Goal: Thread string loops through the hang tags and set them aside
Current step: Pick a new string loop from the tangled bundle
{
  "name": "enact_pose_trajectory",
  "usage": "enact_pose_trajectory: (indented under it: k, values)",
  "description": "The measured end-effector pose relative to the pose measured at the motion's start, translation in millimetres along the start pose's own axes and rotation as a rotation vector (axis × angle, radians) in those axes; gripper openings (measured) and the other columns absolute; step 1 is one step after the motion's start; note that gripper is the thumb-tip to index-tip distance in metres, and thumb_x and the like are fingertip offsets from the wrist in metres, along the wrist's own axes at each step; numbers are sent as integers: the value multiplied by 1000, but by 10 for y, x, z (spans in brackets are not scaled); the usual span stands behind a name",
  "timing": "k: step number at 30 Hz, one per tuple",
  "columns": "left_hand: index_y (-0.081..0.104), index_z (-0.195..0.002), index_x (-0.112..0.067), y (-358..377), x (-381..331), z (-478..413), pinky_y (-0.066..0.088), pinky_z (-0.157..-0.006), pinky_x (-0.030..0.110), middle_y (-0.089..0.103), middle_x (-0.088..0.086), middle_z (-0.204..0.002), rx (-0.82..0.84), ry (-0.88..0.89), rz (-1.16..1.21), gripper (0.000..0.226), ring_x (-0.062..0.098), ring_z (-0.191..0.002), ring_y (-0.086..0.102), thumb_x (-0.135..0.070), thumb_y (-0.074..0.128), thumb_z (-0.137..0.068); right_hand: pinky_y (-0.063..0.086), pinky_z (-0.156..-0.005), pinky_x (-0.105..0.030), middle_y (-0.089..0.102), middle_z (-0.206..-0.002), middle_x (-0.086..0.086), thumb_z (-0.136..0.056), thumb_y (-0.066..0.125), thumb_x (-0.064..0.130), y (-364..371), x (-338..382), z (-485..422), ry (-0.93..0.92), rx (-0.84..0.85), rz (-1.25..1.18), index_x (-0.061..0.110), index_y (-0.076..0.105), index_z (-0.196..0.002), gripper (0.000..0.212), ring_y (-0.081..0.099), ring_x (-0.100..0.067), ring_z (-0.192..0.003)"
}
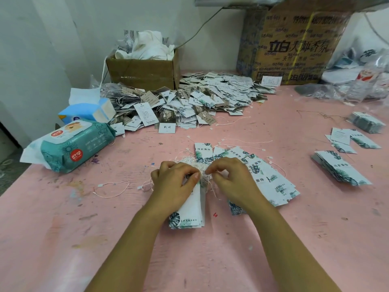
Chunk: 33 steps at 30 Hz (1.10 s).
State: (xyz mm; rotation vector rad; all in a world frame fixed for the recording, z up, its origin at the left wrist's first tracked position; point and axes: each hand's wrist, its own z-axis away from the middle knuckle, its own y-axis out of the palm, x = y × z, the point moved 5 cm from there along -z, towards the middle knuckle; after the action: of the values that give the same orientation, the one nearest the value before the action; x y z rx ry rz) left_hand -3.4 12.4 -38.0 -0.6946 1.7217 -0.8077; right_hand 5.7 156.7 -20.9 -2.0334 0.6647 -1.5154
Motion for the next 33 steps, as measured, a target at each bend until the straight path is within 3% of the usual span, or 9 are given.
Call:
enact_pose_trajectory:
  k: [6,9,12,17,21,24,28,31,33]
  values:
    - [67,-105,-30,-102,-113,16,18,-85,23,53,-25,-101,-108,57,147,18,12,-113,38,-28,56,-91,30,-99,-36,61,-118,4,-85,55,12,119,8,8,-37,109,188,24,72,-101,26,41,-23,-113]
    - [68,-106,-24,-138,-157,30,32,-99,37,59,-16,-105,-109,99,266,18,16,-111,44,-20,58,-91,30,-99,-38,59,-123,4,-89,52,13,115,7,2,-39,109,201,22,67,-113,30,41,-23,-116]
    - [66,-102,-27,-168,-169,51,42,-91,34,60,-17,-101,-124,118,381,19,10,-106,47,-15,57,-91,33,-99,-39,61,-121,2,-91,49,10,84,10,2,-36,70,162,18,64,-118,32,45,-23,-115]
    - [62,-86,-39,-230,-160,62,39,-69,4,64,-19,-90,-183,94,534,34,-7,-85,54,-5,61,-86,42,-92,-32,65,-113,-3,-91,52,9,0,-10,-12,5,-42,31,12,66,-113,26,56,-19,-103]
    - [66,-84,-35,-234,-128,49,46,-78,14,67,-20,-84,-188,34,638,33,-5,-79,59,-1,64,-84,44,-91,-36,60,-113,-5,-89,55,10,-6,-41,-20,35,-77,-18,12,64,-113,25,57,-18,-99]
    - [68,-88,-30,-216,-130,47,47,-77,13,69,-18,-84,-149,20,732,32,-1,-81,61,1,64,-83,38,-94,-28,45,-115,-2,-85,62,12,-10,-48,-7,-5,-103,-27,18,64,-113,28,47,-15,-106]
    - [68,-93,-27,-157,-194,61,49,-77,14,70,-16,-89,-56,65,763,34,2,-84,63,5,61,-84,36,-70,-12,51,-96,7,-87,61,16,55,-6,1,-51,-41,-75,25,59,-120,34,49,-3,-84]
    - [67,-94,-31,-111,-226,67,51,-80,19,71,-13,-92,-5,91,741,39,6,-86,65,6,60,-84,36,-61,-21,56,-75,9,-87,59,11,94,16,-1,-73,-42,-58,15,67,-99,15,49,-5,-68]
    - [67,-93,-33,-96,-220,61,51,-79,19,71,-15,-89,0,88,736,41,5,-84,64,7,59,-84,35,-57,-17,53,-68,16,-87,60,12,83,-8,-3,-52,-73,-58,13,69,-93,11,47,0,-61]
